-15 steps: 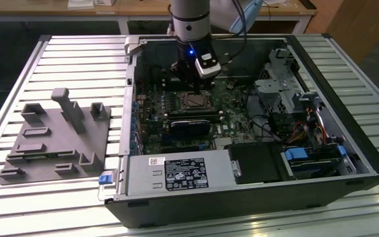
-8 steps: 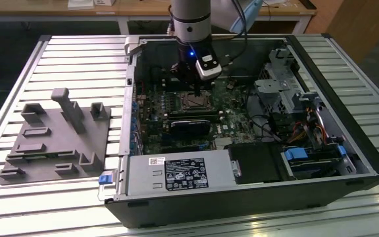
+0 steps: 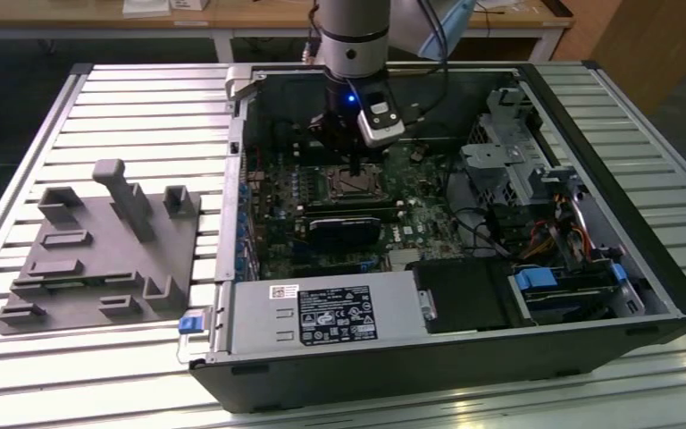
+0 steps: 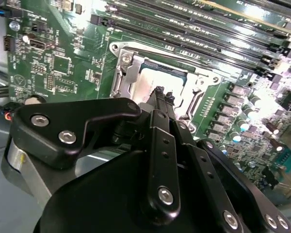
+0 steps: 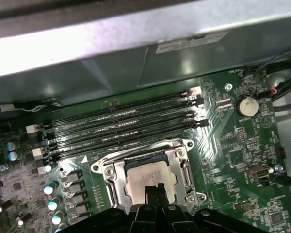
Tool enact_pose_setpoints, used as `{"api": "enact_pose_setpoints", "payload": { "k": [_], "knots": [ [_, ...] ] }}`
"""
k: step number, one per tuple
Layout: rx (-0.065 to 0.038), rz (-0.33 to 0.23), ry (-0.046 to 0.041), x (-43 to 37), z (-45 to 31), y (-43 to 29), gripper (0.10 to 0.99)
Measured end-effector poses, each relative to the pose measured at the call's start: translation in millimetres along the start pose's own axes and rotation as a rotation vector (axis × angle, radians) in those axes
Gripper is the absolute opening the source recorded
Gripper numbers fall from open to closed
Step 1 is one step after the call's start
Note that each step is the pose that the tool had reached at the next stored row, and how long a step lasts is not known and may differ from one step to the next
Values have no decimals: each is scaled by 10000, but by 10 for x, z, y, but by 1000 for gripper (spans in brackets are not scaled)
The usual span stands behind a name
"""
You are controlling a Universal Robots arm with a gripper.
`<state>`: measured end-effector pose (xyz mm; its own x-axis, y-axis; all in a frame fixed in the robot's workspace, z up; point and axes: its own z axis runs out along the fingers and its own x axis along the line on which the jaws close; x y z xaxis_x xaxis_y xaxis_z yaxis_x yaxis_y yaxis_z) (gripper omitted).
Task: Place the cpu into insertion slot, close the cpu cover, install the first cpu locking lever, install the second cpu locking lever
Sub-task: 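Install the first cpu locking lever, then install the second cpu locking lever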
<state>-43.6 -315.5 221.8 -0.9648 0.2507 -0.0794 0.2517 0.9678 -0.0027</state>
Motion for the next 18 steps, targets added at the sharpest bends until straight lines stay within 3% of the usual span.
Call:
{"api": "enact_pose_setpoints", "payload": {
  "k": [2, 4, 11, 18],
  "knots": [
    [39, 0, 146, -16, 3, -1, 106],
    [69, 7, 227, -33, 6, 1, 106],
    [122, 90, 318, -97, 12, 15, 106],
    [132, 90, 353, -98, 12, 16, 106]
  ]
}}
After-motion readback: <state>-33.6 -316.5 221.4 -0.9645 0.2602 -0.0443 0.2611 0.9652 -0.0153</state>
